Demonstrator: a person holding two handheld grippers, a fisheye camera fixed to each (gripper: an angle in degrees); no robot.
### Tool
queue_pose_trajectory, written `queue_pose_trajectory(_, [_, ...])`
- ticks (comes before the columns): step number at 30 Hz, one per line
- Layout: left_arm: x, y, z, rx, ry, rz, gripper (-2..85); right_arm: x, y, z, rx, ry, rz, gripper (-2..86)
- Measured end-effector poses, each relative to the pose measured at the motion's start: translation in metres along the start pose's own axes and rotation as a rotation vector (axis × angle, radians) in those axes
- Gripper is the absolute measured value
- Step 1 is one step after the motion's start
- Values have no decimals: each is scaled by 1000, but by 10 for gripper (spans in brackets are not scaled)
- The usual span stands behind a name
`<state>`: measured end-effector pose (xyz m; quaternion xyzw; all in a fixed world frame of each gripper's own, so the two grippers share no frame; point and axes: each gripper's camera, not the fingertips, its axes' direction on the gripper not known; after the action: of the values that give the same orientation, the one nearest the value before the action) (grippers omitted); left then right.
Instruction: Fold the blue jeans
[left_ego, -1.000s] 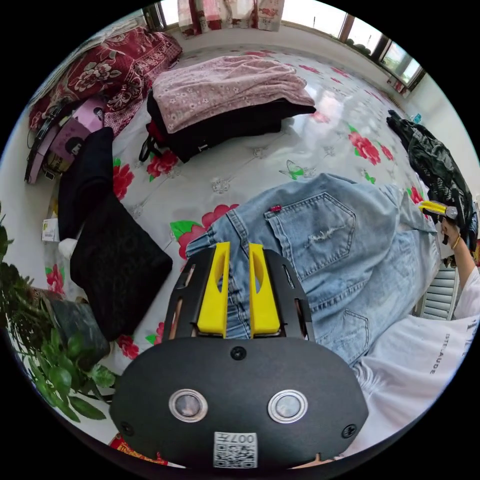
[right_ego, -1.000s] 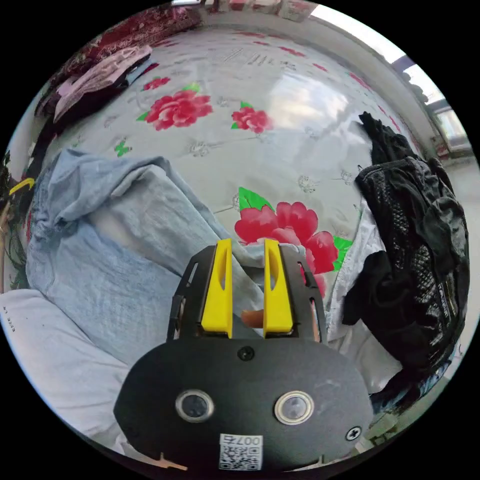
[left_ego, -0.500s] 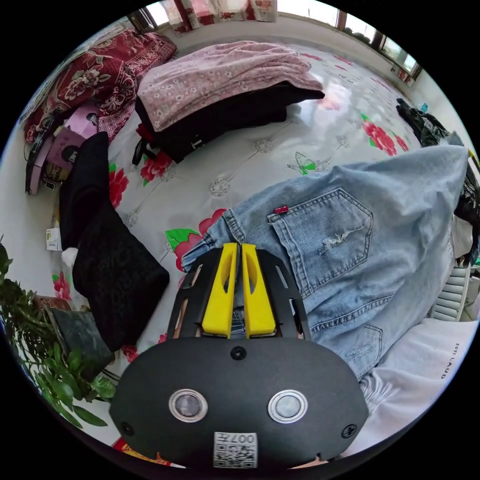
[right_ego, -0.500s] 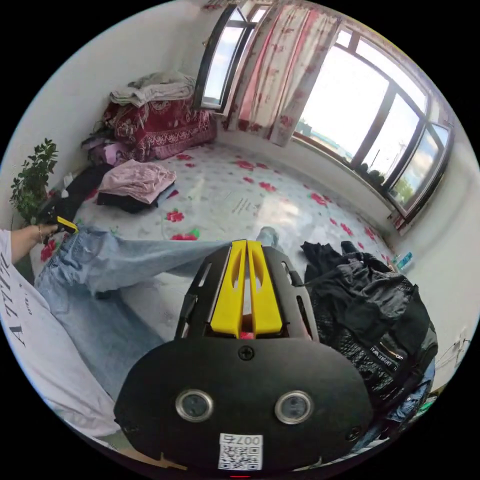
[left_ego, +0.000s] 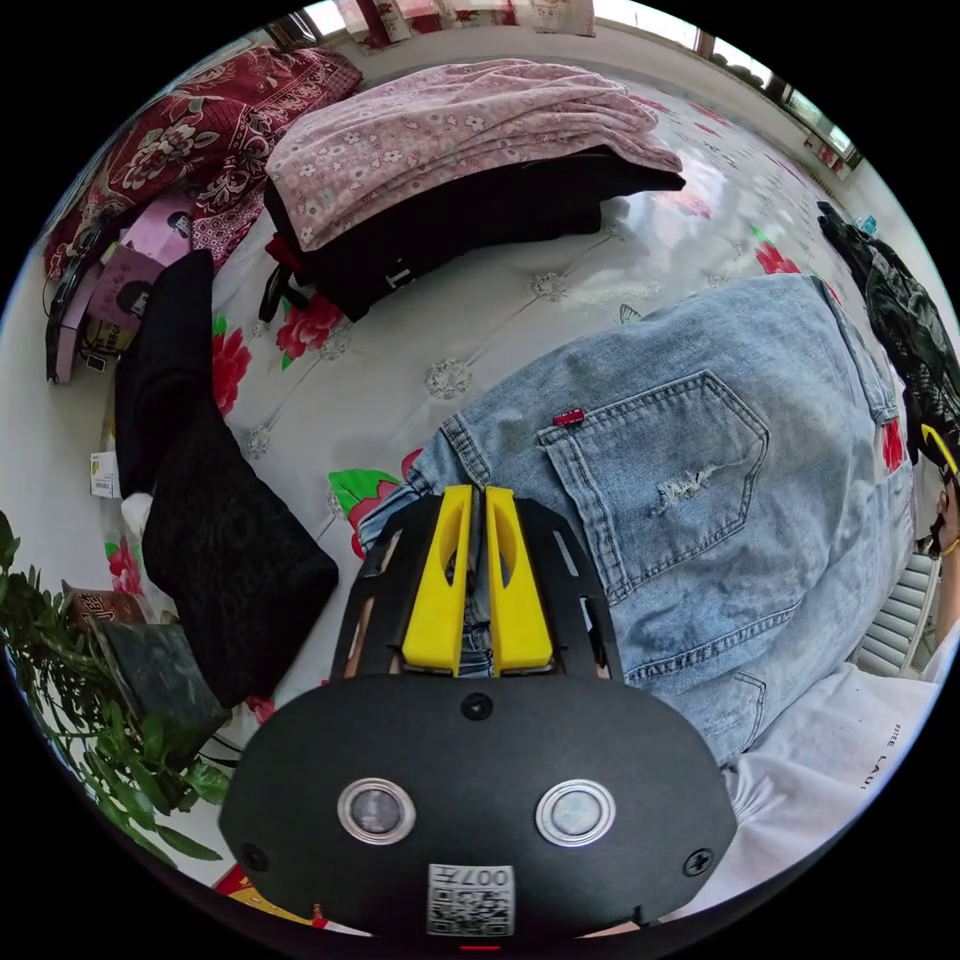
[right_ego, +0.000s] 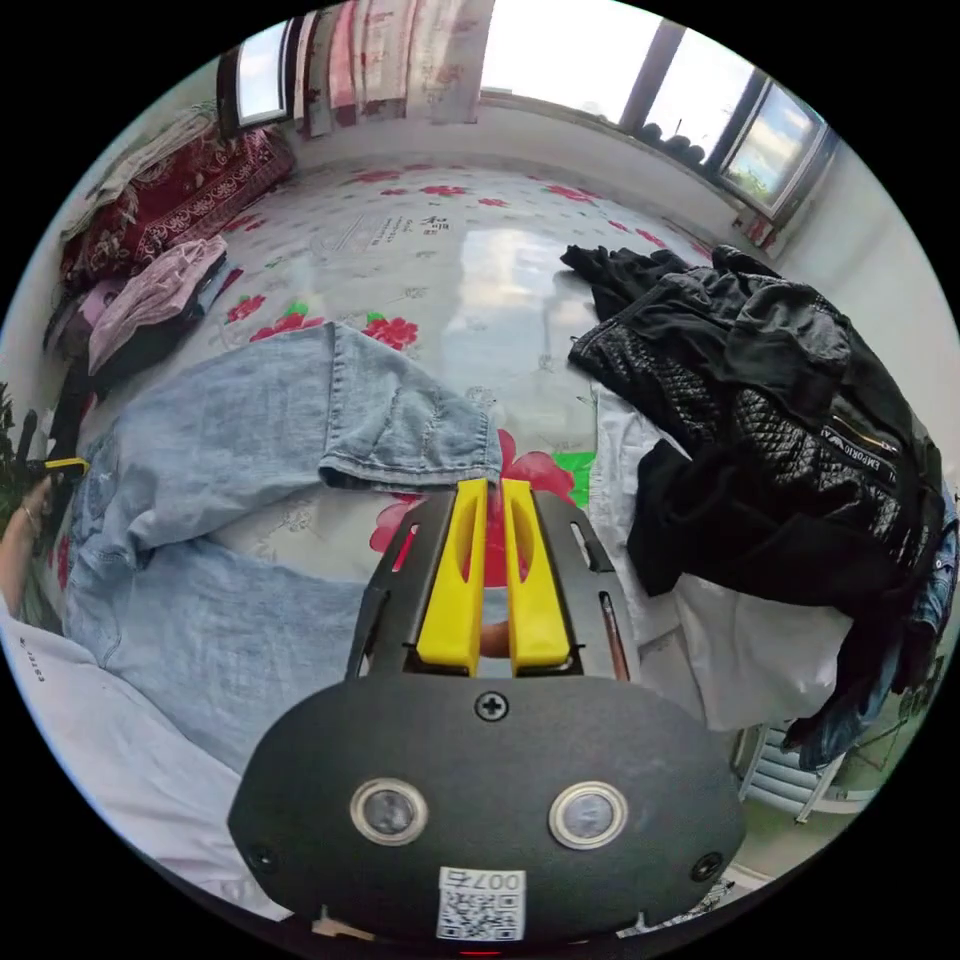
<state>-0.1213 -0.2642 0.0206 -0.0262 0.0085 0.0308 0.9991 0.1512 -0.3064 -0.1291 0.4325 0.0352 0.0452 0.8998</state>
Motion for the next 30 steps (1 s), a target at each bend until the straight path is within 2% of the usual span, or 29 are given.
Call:
queue_pose_trajectory(4, [1,6,-3,20,-9,-27,1,-25,-18,4,30,-147,-176,78])
queue_pose_trajectory(7, [2,4,0,10,-31,-26,2,-53,-36,31,-90,-226,-332,90])
queue_pose_trajectory(9, [1,2,2,-1,-40,-34,3,-63,-43,53,-203,-219,-408,80])
queue_pose_trajectory(10, [0,0,3,-4,-49,-41,3,-62,-48,65,-252,-133,-440,68])
queue_pose_trajectory(11, [-2,-2,3,-1,-62,-50,2,-52,-54,63,-226,-100,-485,53])
queue_pose_trajectory(12, [-3,-2,3,2,-70,-56,2,-43,-61,58,-200,-97,-475,49])
queue_pose_trajectory(15, [-16,-5,7,23,-97,-127,3,30,-112,18,-47,-75,-244,35])
queue_pose_trajectory(17, [-32,-7,10,39,-40,-199,9,102,-147,-18,105,-103,39,35])
queue_pose_trajectory(20, [-48,-3,12,43,25,-264,22,165,-165,-34,174,-151,268,42])
queue_pose_trajectory(24, [-59,20,1,87,59,-307,42,187,-152,-37,174,-169,286,49])
queue_pose_trajectory(26, [-61,50,-17,151,45,-311,38,183,-128,-37,117,-300,182,55])
queue_pose_trajectory(30, [-54,113,-31,171,53,-288,39,170,-46,-46,72,-349,87,65])
